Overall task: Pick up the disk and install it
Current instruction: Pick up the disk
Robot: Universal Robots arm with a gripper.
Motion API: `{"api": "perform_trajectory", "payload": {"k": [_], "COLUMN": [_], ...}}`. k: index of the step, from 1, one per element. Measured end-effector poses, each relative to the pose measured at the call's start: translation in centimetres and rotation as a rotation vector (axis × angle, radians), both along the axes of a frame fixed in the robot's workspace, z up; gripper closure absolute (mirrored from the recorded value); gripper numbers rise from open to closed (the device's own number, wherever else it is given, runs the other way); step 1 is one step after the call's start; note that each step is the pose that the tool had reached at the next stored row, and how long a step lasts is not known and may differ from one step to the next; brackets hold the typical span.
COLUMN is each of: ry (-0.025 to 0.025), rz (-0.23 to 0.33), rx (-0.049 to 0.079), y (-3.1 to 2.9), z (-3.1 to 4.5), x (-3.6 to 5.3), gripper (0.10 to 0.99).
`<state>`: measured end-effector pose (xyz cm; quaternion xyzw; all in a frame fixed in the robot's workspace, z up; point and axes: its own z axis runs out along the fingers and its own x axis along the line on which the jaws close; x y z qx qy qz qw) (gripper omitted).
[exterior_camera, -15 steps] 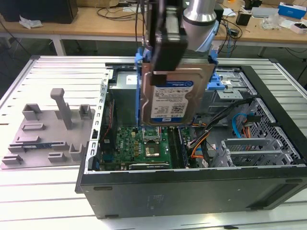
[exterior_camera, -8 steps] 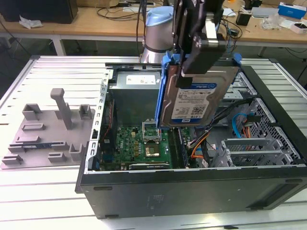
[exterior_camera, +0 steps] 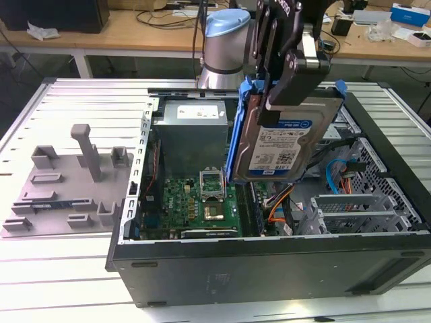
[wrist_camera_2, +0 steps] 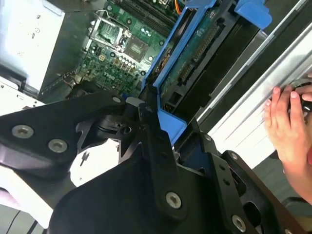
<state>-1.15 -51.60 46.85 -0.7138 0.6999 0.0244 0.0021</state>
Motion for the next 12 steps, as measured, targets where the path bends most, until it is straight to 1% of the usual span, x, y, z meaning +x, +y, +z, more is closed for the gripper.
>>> {"api": "perform_trajectory", "payload": {"k": [1, 2, 5, 10, 11, 12], "ry": [0.0000, 0.0000, -0.0001, -0.0001, -0.0026, -0.0034], "rz": [0.000, 0.000, 0.000, 0.000, 0.000, 0.000], "rx": [-0.005, -0.007, -0.010, -0.010, -0.011, -0.011], "y": [0.32, 0.51, 0.54, 0.54, 0.54, 0.53], "z": [0.00, 0.04, 0.43, 0.43, 0.48, 0.49], "x": [0.10, 0.22, 0.70, 0.71, 0.76, 0.95], "gripper": [0.718, 0.718, 0.718, 0.718, 0.718, 0.718]}}
